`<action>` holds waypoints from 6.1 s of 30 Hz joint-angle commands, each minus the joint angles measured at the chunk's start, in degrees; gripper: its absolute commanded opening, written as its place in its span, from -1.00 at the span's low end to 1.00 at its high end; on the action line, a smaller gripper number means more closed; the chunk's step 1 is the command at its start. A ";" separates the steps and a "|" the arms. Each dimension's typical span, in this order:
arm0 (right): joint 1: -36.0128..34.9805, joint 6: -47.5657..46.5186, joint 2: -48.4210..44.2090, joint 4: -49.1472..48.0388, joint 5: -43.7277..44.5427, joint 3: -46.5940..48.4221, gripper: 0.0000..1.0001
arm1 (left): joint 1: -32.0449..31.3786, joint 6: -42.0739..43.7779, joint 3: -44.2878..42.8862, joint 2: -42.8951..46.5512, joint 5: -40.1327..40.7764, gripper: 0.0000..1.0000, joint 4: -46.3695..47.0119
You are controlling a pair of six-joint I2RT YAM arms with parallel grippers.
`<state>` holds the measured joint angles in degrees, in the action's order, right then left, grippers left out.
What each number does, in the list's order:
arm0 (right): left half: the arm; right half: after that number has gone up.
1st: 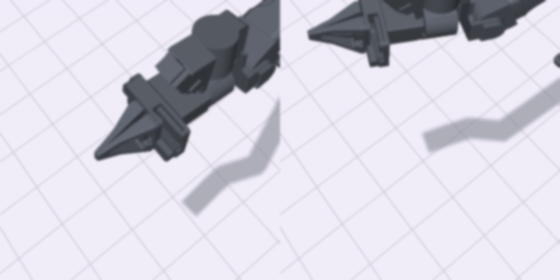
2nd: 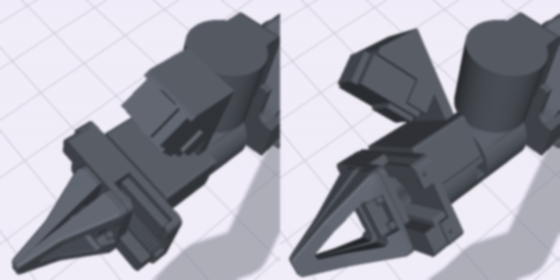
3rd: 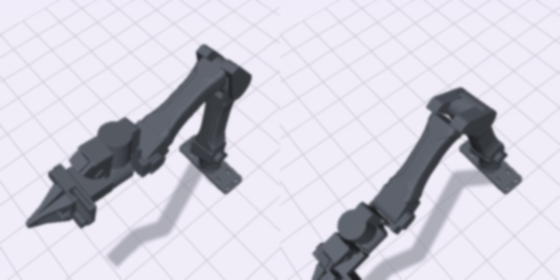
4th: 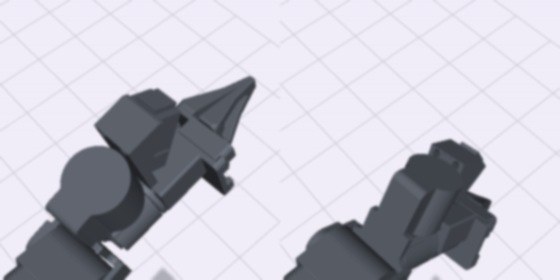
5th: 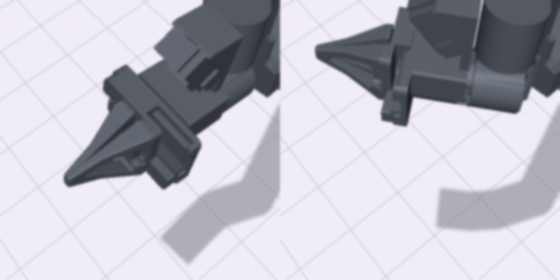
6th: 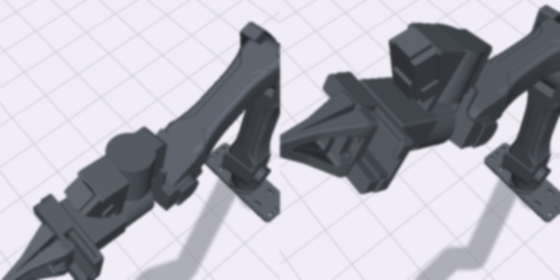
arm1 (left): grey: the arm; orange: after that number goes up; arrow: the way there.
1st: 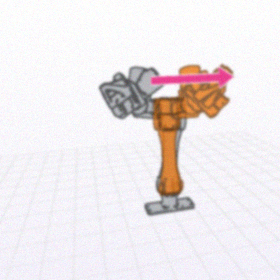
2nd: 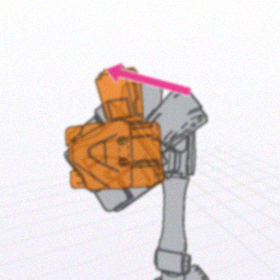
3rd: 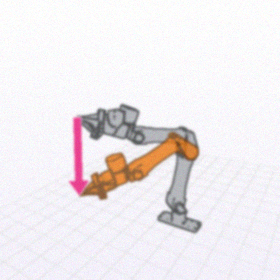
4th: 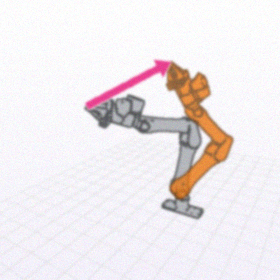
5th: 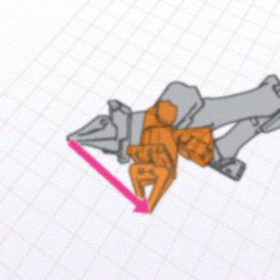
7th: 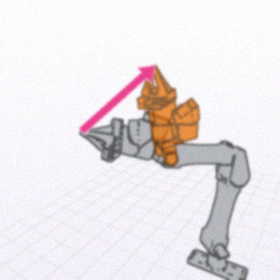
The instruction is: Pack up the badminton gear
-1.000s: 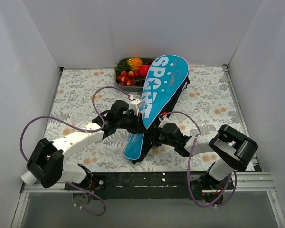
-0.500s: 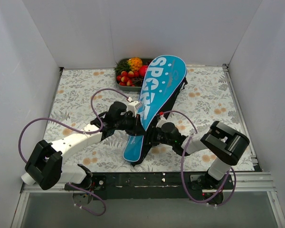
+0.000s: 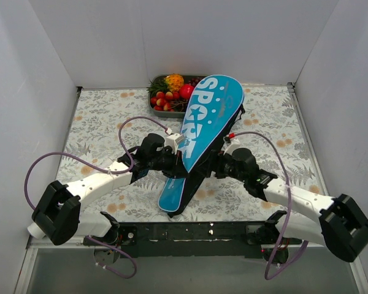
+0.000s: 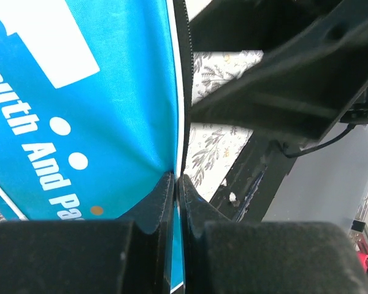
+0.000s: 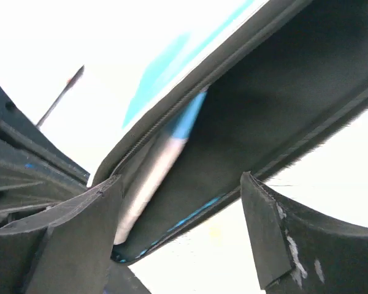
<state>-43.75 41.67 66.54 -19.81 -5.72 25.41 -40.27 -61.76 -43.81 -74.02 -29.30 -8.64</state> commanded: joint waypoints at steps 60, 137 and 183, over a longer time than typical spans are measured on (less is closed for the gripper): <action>41.02 10.36 47.20 -48.13 -11.42 20.66 -0.97 | -1.30 1.03 2.59 -6.76 -2.26 -1.00 -4.36; 23.62 -14.86 -15.83 40.99 15.12 11.33 0.45 | -14.24 -6.63 -5.75 -15.89 42.83 -0.81 -16.05; 24.15 -14.25 9.39 26.58 23.90 8.78 -0.17 | -1.21 3.75 -5.50 -5.61 37.47 -0.78 -17.20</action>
<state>-19.90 26.02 74.59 9.93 15.75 32.34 -41.69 -59.02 -50.11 -83.05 8.80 -26.61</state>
